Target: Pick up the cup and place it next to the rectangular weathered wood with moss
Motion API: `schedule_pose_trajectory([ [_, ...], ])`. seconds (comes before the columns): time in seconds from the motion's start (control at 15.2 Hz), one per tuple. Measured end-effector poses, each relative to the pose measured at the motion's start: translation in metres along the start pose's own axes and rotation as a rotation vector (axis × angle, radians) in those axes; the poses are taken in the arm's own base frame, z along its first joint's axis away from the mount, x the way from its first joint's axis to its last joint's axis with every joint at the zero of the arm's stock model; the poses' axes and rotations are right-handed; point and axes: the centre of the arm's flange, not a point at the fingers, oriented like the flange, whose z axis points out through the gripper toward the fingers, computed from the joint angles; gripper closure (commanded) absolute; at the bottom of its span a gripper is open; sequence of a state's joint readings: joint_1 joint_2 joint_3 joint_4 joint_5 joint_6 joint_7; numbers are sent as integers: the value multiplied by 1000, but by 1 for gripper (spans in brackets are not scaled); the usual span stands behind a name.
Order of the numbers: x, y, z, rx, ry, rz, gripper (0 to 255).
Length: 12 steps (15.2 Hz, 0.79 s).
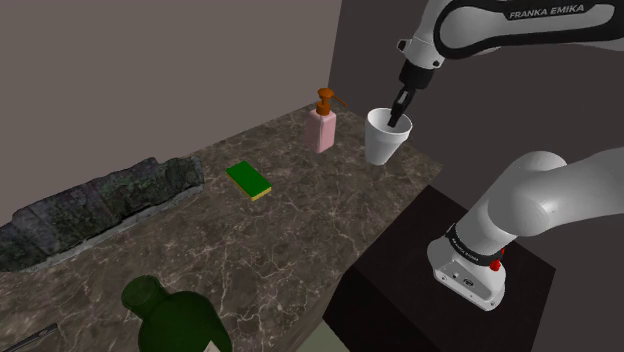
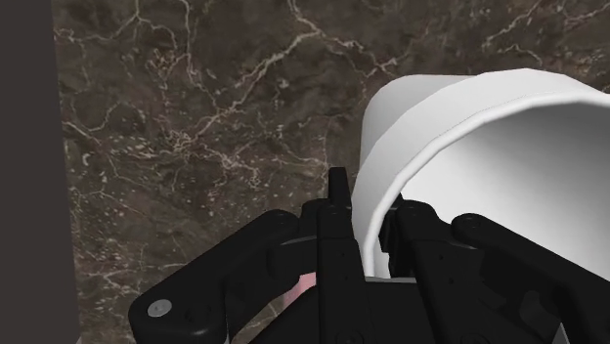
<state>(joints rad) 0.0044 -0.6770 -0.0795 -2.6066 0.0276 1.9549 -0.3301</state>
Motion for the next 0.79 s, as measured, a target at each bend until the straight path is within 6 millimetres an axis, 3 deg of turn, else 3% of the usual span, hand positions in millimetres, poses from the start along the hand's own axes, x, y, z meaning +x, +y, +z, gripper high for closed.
schedule_pose_trajectory([
  [0.79,3,-3,-63,0,0,0,255],
])
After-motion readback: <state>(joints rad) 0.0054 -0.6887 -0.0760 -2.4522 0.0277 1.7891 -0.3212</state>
